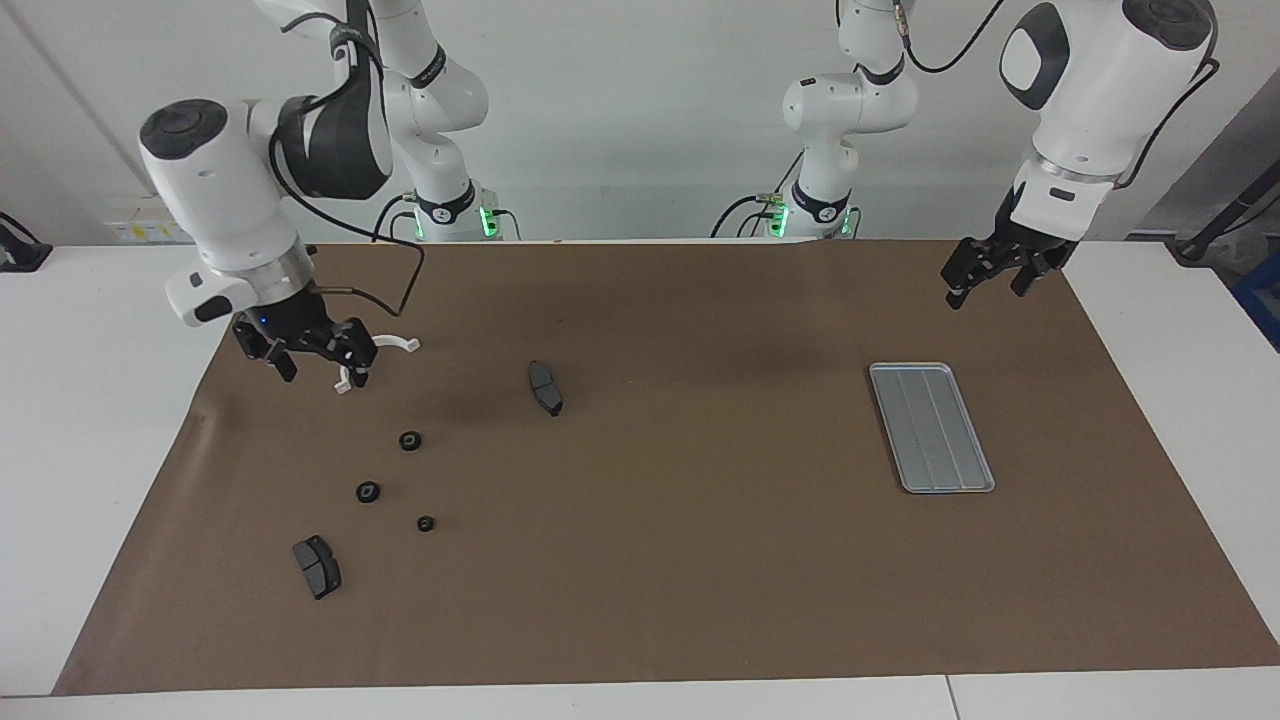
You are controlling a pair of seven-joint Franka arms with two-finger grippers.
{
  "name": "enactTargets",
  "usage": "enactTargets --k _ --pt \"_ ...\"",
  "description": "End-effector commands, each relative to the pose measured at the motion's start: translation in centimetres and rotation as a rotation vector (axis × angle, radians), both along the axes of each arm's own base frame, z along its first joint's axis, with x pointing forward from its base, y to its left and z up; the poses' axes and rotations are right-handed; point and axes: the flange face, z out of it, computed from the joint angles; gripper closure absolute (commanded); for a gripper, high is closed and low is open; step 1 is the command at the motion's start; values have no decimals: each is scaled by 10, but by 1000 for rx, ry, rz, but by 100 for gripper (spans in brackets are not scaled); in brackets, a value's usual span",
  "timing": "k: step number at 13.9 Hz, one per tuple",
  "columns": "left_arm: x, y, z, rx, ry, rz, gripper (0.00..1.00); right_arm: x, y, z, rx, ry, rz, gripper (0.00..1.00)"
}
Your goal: Place bearing gear from tray to pile
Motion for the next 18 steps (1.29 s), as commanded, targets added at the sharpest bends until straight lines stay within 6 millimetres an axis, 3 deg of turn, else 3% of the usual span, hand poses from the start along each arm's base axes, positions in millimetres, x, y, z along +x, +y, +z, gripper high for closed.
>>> enactTargets --k 1,4,8,11,18 --pt "-8 4 2 9 -8 2 0 -21 -30 18 -11 35 25 0" --pt "-8 4 2 9 -8 2 0 -37 -56 51 -8 66 33 0" --pt "-8 4 2 9 -9 2 0 -59 -53 95 -6 72 25 0" --pt "-8 4 1 9 -8 1 0 -59 -27 98 -18 59 -20 0" --pt "-6 5 3 8 -27 -11 0 -65 -16 92 -18 104 23 0"
